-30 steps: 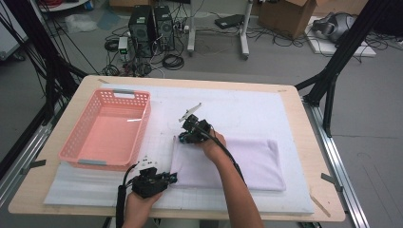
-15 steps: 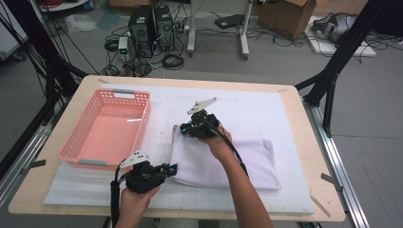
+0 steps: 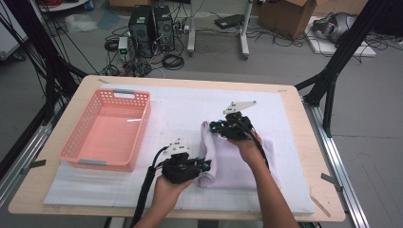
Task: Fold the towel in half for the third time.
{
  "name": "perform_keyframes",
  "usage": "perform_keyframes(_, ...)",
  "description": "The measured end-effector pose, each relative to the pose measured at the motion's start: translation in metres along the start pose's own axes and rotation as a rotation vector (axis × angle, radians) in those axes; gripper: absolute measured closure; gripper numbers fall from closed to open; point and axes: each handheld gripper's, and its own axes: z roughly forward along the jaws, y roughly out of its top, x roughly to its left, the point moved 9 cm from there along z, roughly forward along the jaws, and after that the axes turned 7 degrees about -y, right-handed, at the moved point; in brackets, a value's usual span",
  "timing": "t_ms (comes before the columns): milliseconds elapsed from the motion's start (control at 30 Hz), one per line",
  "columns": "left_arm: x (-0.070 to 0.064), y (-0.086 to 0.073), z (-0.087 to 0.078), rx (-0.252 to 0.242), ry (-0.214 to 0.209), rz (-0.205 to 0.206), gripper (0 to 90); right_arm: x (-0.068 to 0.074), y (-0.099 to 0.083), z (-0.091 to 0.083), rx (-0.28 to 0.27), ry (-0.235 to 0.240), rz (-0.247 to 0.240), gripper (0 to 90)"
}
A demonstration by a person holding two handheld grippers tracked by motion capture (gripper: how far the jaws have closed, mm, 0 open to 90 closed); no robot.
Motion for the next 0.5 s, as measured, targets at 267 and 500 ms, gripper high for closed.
perform_keyframes(267,-0.012,0.001,0.036,0.055,-0.012,0.023,81.4,-0.021,-0.019,-0.017,-0.007,-0.039,0.034,84.7)
perform_keyframes(500,-0.023,-0.004,0.073,0.106,-0.031,0.034,81.0,-0.040,-0.040,-0.034,-0.013,-0.083,0.040,84.7)
